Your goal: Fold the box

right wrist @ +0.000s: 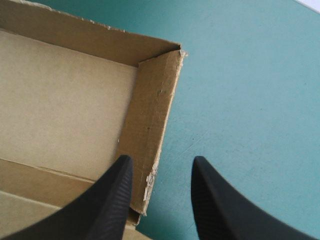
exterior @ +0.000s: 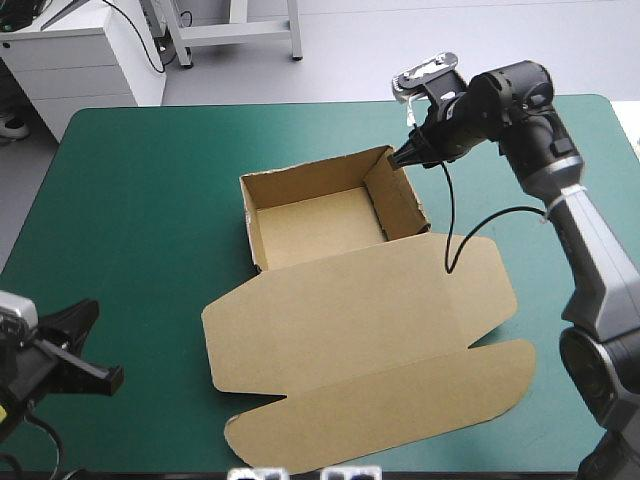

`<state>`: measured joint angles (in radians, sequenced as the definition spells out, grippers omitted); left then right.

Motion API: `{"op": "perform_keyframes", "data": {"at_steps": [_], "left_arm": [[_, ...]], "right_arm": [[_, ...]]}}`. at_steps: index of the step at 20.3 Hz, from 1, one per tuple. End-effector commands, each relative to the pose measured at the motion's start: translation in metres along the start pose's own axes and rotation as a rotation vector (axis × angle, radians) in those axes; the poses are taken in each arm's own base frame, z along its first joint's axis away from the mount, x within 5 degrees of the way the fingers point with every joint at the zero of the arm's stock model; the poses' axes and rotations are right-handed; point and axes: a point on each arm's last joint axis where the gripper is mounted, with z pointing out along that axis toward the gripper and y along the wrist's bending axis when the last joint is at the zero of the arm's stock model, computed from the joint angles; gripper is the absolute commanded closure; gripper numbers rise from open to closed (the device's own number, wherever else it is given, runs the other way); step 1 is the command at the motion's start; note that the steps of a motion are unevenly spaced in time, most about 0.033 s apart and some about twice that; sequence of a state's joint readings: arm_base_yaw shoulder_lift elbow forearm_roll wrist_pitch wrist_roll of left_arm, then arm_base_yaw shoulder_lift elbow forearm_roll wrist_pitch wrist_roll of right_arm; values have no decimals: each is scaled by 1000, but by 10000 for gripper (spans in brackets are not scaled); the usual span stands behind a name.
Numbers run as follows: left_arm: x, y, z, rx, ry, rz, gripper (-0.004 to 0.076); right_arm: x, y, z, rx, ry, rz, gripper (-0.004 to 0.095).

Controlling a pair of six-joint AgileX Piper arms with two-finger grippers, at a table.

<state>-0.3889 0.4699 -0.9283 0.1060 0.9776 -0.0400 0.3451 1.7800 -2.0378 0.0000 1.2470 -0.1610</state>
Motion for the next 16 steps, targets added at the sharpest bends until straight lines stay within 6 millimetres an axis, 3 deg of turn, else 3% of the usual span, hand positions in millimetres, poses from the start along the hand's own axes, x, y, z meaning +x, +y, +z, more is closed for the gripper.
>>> {"op": "perform_keyframes", "data": {"at_steps": [1, 4, 6, 9, 11, 12, 13, 16], "left_arm": [[36, 1, -1, -17, -93, -20, 732], [66, -1, -5, 3, -114, -43, 732], [85, -1, -11, 2, -151, -50, 732], [101, 0, -20, 3, -187, -87, 732], [108, 1, -23, -6, -191, -86, 732], [108, 1, -23, -8, -177, -86, 732], [108, 1, -23, -8, -175, -86, 732], [107, 1, -22, -7, -187, -86, 732]], "right_arm": [[-2, -3, 19, -2, 33, -2, 474], [2, -2, 67, -18, 130, -2, 474], [10, -1, 109, -32, 216, 2, 474], [19, 1, 145, -47, 286, 31, 519], [23, -3, 156, -2, 314, 50, 705], [24, -10, 156, 74, 325, 36, 855], [25, -16, 155, 139, 336, 11, 926], [31, -53, 151, 273, 358, 15, 928]]}}
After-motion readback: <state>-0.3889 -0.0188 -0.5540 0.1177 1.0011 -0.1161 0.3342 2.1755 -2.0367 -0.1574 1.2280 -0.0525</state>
